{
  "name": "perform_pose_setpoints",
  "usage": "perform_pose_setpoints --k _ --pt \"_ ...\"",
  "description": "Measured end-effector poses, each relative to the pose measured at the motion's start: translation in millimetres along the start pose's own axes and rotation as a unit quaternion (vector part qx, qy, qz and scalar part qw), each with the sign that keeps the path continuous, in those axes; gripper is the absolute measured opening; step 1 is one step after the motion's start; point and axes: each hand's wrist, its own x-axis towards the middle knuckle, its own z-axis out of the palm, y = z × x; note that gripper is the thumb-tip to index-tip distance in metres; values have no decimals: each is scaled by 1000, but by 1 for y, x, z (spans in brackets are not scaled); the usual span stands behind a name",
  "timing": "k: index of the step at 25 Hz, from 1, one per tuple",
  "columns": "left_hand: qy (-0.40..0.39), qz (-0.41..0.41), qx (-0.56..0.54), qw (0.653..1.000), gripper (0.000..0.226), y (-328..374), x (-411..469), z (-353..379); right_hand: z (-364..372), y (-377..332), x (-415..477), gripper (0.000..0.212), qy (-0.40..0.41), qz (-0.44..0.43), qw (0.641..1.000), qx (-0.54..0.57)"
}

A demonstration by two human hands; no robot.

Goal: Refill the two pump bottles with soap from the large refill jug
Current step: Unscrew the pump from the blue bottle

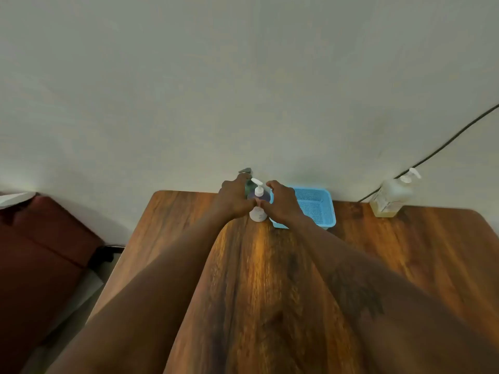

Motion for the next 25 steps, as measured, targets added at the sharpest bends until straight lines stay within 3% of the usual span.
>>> perform_pose_setpoints --k 7,13,19,25 --pt "-15 6 24 1000 72 -13 9 15 24 5 30 67 8 25 1000 16" --pt "-14 -2 40 999 66 -18 8 16 29 9 32 35 74 7 997 -1" --pt "-24 -1 35 999 63 -23 -1 26 26 10 20 16 52 -21 998 -14" --pt "-27 7 -4 1000 73 -26 -41 35 7 9 -28 28 66 -61 996 29"
